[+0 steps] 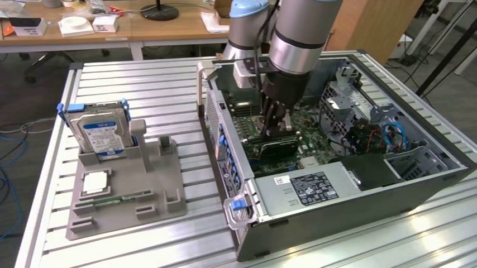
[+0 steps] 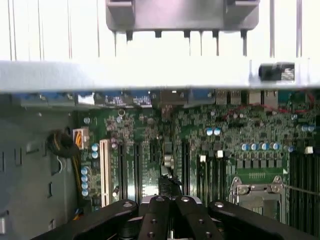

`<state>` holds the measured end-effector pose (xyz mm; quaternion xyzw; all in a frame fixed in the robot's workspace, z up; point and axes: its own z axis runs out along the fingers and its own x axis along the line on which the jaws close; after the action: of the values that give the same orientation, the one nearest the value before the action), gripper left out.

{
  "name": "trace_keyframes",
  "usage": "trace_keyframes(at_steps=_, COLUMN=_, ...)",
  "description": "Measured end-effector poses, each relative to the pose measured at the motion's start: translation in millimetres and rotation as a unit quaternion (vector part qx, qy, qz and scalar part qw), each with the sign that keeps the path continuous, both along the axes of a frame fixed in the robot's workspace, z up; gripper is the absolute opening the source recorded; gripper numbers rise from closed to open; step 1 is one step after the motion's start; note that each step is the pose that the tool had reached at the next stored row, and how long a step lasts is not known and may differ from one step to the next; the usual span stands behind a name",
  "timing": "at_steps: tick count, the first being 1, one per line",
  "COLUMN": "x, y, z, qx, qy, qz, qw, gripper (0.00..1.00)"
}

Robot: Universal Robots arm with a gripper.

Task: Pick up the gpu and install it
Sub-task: 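Press down on the gpu until it lock into place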

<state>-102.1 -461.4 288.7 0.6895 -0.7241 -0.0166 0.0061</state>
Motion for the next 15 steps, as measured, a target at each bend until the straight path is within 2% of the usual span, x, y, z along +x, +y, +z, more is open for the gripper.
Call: trace_keyframes(at_steps=15, x=-38.6, y=0.0, z=9.4, qx=0.0001, qy=0.0001, qz=0.000, qw=1.0000, gripper=0.11)
